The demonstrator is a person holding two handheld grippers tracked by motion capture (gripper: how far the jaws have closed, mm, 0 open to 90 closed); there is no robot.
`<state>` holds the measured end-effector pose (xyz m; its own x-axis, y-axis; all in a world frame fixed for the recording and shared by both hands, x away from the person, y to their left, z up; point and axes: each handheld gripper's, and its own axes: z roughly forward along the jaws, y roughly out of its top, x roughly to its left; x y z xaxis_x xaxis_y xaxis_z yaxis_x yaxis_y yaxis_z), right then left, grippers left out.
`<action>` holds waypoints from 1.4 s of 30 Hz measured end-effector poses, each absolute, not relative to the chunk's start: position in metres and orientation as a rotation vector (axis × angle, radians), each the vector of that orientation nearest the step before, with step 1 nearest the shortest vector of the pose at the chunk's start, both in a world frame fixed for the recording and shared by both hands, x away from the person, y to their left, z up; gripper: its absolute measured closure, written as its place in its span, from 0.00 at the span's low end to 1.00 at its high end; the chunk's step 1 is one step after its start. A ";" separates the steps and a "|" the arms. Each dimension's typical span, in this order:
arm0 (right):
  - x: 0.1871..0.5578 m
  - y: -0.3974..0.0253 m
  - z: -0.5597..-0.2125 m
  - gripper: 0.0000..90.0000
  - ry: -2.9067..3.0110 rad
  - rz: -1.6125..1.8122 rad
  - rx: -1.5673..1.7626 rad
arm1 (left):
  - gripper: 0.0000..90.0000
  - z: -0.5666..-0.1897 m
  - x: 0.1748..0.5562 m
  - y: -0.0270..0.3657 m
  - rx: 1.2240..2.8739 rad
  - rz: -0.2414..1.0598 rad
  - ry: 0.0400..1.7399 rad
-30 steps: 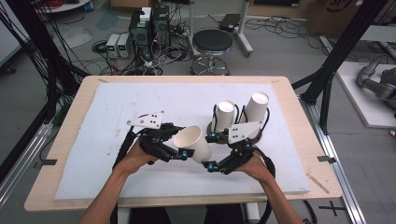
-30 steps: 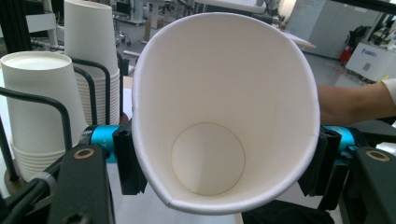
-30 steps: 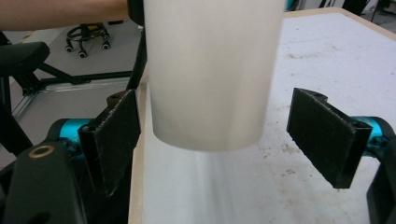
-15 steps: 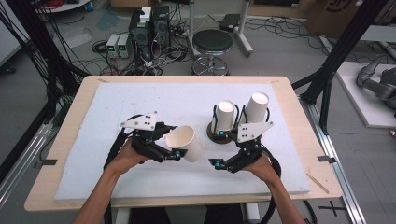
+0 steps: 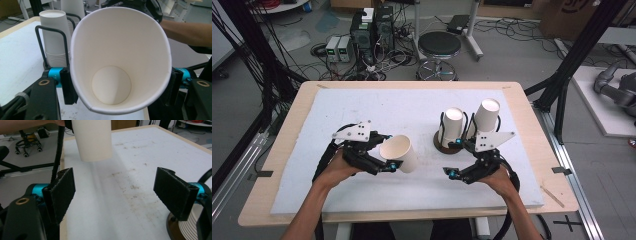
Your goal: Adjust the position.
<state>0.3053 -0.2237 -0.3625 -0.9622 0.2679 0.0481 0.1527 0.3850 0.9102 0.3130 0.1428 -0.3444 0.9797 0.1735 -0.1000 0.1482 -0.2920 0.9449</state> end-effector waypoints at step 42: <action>0.304 -0.266 -0.396 0.20 2.444 1.561 0.656 | 0.36 -0.335 0.318 0.164 1.920 0.091 0.276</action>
<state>0.3042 -0.2663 -0.3958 -0.8893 0.4478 0.0928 0.2725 0.3558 0.8940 0.3180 0.1639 -0.3345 0.9695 0.2350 -0.0690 0.1475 -0.3353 0.9305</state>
